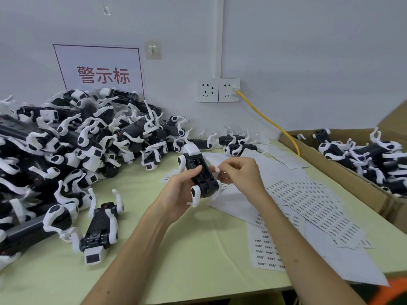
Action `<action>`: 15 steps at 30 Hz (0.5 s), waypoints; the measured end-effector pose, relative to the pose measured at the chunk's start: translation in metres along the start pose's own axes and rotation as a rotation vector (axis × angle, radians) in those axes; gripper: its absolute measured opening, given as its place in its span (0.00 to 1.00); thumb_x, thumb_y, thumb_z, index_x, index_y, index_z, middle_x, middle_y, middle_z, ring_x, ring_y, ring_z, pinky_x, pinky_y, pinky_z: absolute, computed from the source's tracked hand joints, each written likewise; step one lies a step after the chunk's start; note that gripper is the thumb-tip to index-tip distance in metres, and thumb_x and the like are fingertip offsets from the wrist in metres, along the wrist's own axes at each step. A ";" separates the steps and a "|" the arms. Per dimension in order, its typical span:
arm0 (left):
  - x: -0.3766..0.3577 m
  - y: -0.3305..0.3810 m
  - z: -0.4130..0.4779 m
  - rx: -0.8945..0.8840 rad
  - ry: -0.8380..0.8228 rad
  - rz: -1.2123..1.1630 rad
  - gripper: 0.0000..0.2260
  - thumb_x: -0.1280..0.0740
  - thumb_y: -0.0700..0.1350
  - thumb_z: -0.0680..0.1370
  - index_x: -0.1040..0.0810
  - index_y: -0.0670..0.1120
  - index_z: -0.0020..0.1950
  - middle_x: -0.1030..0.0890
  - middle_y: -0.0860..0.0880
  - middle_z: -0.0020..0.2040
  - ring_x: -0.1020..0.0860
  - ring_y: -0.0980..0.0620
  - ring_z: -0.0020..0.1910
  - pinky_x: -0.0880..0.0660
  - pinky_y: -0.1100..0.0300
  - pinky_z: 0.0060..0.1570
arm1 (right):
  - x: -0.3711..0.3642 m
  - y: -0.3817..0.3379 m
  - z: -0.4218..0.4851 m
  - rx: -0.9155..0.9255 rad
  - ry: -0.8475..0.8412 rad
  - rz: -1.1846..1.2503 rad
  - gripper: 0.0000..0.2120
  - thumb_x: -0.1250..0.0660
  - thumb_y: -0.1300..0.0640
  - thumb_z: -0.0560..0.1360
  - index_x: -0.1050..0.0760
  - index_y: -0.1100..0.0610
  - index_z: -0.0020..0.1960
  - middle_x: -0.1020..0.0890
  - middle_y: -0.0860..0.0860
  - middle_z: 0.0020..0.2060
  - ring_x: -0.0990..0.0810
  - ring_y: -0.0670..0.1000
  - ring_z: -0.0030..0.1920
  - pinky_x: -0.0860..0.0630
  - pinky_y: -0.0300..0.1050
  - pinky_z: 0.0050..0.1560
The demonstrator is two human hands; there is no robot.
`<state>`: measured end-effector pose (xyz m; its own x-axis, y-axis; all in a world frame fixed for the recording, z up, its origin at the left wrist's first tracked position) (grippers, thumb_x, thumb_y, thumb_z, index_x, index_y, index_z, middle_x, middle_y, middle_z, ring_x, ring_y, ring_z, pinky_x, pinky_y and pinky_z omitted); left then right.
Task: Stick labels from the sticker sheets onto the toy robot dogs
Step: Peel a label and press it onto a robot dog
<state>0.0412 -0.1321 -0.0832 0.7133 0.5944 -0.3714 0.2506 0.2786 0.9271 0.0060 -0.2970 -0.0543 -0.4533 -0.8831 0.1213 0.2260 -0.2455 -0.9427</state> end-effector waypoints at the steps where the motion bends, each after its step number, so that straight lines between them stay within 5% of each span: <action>1: 0.000 0.000 0.000 -0.003 0.006 -0.007 0.20 0.33 0.55 0.79 0.18 0.44 0.65 0.18 0.44 0.67 0.18 0.45 0.64 0.46 0.44 0.62 | -0.001 0.001 0.000 -0.018 -0.017 0.016 0.08 0.31 0.66 0.74 0.16 0.60 0.39 0.13 0.56 0.35 0.12 0.55 0.39 0.15 0.47 0.42; 11: 0.002 0.003 -0.002 -0.008 0.041 0.042 0.25 0.34 0.56 0.80 0.24 0.42 0.71 0.18 0.46 0.67 0.19 0.45 0.66 0.45 0.45 0.63 | -0.003 0.002 -0.002 -0.097 -0.103 0.078 0.04 0.28 0.64 0.76 0.16 0.63 0.43 0.13 0.58 0.40 0.12 0.57 0.43 0.15 0.47 0.46; 15: 0.001 0.001 -0.002 0.005 0.034 0.055 0.21 0.34 0.55 0.79 0.19 0.44 0.66 0.17 0.45 0.66 0.19 0.45 0.65 0.44 0.45 0.63 | -0.002 0.002 -0.003 -0.156 -0.125 0.096 0.05 0.30 0.65 0.77 0.17 0.64 0.44 0.13 0.59 0.40 0.12 0.56 0.43 0.17 0.43 0.41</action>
<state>0.0407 -0.1299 -0.0828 0.7036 0.6340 -0.3209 0.2150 0.2406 0.9465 0.0048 -0.2944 -0.0578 -0.3233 -0.9446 0.0575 0.1225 -0.1020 -0.9872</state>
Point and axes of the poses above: each hand's wrist, its own z-axis towards the middle knuckle, its own x-axis out of the back of the hand, y = z × x, the point moved 6 cm from there along z, towards the middle knuckle
